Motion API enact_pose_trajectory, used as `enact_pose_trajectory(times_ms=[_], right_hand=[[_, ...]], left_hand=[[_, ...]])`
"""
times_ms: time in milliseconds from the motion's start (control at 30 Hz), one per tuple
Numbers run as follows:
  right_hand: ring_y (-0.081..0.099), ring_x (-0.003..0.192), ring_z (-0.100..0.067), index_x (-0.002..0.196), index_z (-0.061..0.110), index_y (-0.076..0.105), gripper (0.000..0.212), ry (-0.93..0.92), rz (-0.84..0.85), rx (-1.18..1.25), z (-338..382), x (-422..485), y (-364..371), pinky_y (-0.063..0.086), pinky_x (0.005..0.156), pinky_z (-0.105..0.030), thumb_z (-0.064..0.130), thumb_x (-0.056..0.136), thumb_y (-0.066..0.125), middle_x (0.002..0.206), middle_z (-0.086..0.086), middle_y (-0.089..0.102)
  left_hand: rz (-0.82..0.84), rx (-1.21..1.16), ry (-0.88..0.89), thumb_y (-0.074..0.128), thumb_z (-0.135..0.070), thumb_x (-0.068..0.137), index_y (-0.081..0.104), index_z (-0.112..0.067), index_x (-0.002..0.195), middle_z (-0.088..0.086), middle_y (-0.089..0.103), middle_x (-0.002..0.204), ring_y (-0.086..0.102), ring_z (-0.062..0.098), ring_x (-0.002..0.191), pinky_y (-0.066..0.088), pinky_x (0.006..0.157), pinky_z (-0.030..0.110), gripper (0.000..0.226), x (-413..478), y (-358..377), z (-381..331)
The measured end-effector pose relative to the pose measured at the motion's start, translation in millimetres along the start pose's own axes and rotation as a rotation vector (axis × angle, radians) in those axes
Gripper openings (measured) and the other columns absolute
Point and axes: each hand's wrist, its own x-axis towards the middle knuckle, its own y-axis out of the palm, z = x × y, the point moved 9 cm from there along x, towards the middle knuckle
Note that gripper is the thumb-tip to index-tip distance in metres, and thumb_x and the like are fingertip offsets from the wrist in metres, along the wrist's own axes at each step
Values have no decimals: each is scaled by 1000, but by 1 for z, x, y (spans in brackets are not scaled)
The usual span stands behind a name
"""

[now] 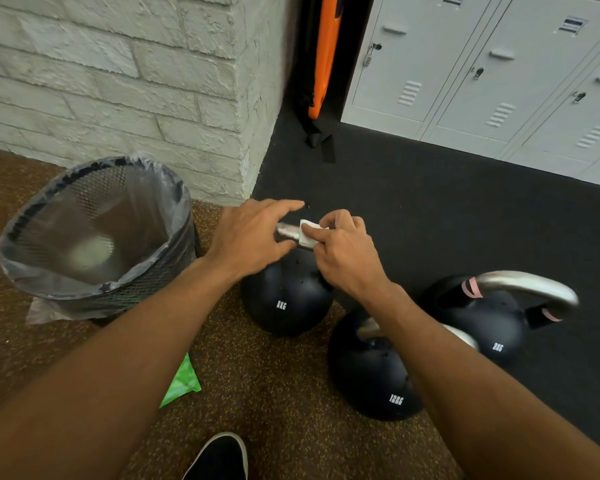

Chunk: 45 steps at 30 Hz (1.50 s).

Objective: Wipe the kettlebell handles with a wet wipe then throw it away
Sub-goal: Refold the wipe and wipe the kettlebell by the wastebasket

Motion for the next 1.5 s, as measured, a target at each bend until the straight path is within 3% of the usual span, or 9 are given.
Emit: enact_pose_trajectory(times_ms=[100,233,400,667,767,933,1100,1333,1500], right_hand=[[38,112,-25,131,38,59,40,37,14,14,-4,-1,-1,41,93,-43,25,96,44,117,2,44],[52,108,-23,124,27,67,46,167,46,434,-18,3,4,49,94,-43,6,93,40,109,9,52],[64,102,-8,102,29,67,42,341,-126,752,-57,-10,-12,52,97,-32,-4,89,46,104,8,69],[53,129,-17,149,23,41,59,308,229,336,-77,-38,11,40,108,-31,11,94,57,146,-1,52],[43,138,-22,152,28,32,68,181,200,179,-61,-37,11,39,111,-41,35,92,64,153,0,42],[13,152,-28,157,28,6,79,50,210,-151,-30,-42,22,20,121,-48,58,95,45,166,-3,9],[11,152,-27,157,19,-3,90,33,220,-152,-13,-46,34,20,121,-50,57,94,49,167,-6,0],[11,152,-26,157,18,-7,86,29,267,-127,-10,-48,32,24,119,-51,43,97,49,166,-7,-5],[10,152,-29,157,16,-7,86,26,258,-95,-9,-49,34,27,118,-51,38,96,50,166,-9,-6]], left_hand=[[-16,68,67,69,-45,85,50,-37,140,-8,60,136,52,22,124,39,98,44,58,-2,3,-11],[-34,216,181,70,-48,84,52,-33,139,-9,63,132,53,19,122,38,96,40,60,-3,9,-26],[-19,274,265,65,-45,88,62,-32,131,-11,64,132,53,18,119,37,93,39,45,0,11,-38],[-15,245,267,67,-40,90,69,-32,121,-12,70,122,57,17,113,39,90,39,33,4,13,-36],[-7,139,206,64,-40,92,71,-35,119,-15,72,116,59,15,110,41,92,39,28,6,10,-31],[-61,220,273,59,-37,95,74,-34,115,-12,75,107,64,17,103,46,87,41,25,-5,2,-28],[-105,93,125,51,-34,98,70,-28,111,-3,74,96,65,20,95,48,88,44,24,-9,-7,-8],[-199,-341,-193,55,-29,99,70,-20,104,-3,71,88,65,20,80,54,69,40,18,-6,-24,30],[-301,-388,-443,53,-22,100,61,-15,99,-4,63,89,59,17,80,42,61,29,11,-17,-31,64]])
